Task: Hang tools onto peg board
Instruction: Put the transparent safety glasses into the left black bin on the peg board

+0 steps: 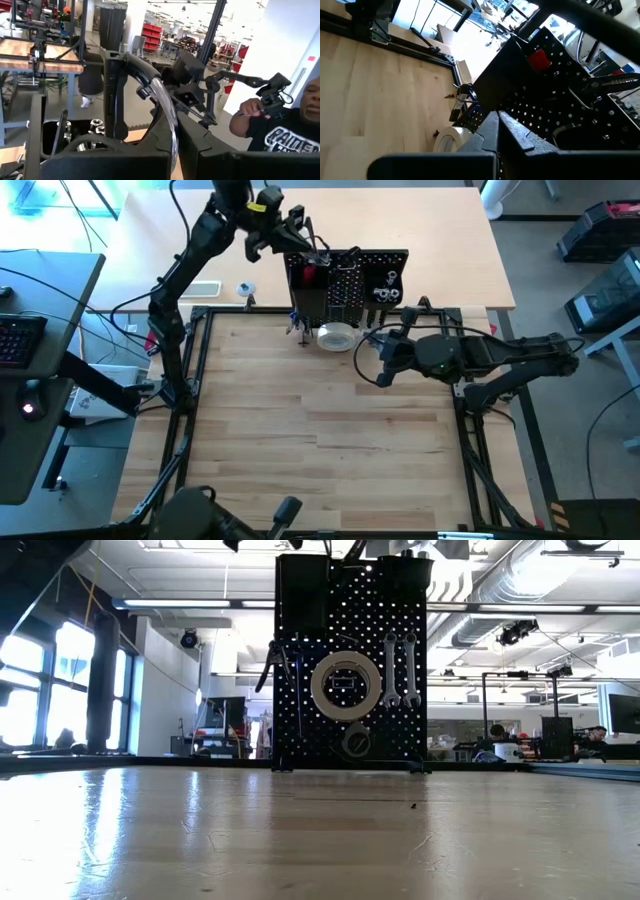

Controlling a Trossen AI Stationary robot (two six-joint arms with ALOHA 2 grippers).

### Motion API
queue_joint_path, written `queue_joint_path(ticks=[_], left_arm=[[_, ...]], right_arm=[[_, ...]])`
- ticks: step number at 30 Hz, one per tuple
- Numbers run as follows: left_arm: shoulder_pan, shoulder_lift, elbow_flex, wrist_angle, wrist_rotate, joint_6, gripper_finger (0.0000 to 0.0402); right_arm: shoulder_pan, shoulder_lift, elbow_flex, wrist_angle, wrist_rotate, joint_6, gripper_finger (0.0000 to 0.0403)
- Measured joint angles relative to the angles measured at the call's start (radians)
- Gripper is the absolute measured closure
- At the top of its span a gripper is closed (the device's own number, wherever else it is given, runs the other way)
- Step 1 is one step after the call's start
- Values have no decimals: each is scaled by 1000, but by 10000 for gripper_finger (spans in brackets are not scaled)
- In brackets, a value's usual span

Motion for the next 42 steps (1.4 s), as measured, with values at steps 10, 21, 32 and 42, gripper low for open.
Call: queue_joint_path(ticks=[10,21,32,42], left_arm=[[0,-8,1,-132,-12,100,401],[-4,-53,0,-278,-46,188,401],[-15,-47,-6,-462,-141,336,401],[-18,-51,-5,-470,-171,356,401]], right_arm=[[0,0,0,-18,-13,16,403],[-17,0,0,-24,-18,27,403],[-20,0,0,-22,-28,38,403],[-20,0,0,-22,-28,38,403]])
